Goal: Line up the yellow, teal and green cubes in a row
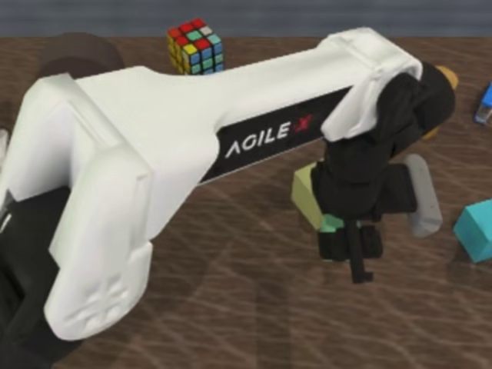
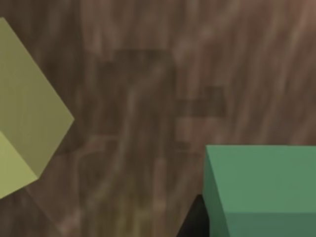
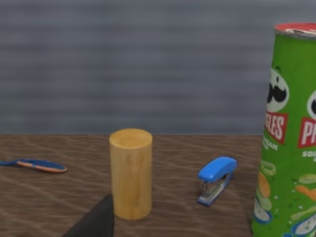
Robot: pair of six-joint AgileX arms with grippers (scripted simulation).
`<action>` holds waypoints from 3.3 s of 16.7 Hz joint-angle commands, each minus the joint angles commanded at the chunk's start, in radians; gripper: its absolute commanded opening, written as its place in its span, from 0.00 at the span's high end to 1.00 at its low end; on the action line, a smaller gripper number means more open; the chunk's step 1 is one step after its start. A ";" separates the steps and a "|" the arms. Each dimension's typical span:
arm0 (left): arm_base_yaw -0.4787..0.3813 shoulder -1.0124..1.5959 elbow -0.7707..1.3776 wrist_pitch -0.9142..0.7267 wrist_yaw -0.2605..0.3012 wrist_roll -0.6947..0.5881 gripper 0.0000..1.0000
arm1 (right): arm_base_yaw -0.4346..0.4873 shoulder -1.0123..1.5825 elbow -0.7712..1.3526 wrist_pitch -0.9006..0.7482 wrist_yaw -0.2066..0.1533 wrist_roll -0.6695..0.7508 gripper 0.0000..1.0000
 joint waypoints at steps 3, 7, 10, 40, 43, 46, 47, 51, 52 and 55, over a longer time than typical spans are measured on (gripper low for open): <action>0.001 0.014 -0.049 0.068 -0.001 -0.003 1.00 | 0.000 0.000 0.000 0.000 0.000 0.000 0.00; -0.003 0.051 -0.147 0.203 0.000 -0.002 1.00 | 0.000 0.000 0.000 0.000 0.000 0.000 0.00; -0.005 0.058 -0.166 0.228 0.000 -0.002 1.00 | 0.000 0.000 0.000 0.000 0.000 0.000 0.00; 0.010 0.026 -0.045 0.063 -0.001 -0.003 0.00 | 0.000 0.000 0.000 0.000 0.000 0.000 0.00; 0.017 0.003 0.013 -0.007 0.000 -0.002 0.00 | 0.000 0.000 0.000 0.000 0.000 0.000 0.00; 0.018 0.001 0.015 -0.010 0.000 -0.002 0.00 | 0.000 0.000 0.000 0.000 0.000 0.000 0.00; 0.012 0.004 0.013 -0.007 0.000 -0.002 0.00 | 0.000 0.000 0.000 0.000 0.000 0.000 0.00; 0.042 -0.055 -0.042 0.027 -0.004 -0.019 0.00 | 0.002 0.048 0.049 -0.034 0.000 -0.008 0.00; 0.062 -0.096 -0.078 0.051 -0.006 -0.031 0.00 | 0.004 0.080 0.079 -0.055 0.000 -0.014 0.00; 0.153 -0.279 -0.243 0.152 -0.013 -0.086 0.00 | 0.011 0.232 0.208 -0.150 -0.001 -0.037 0.00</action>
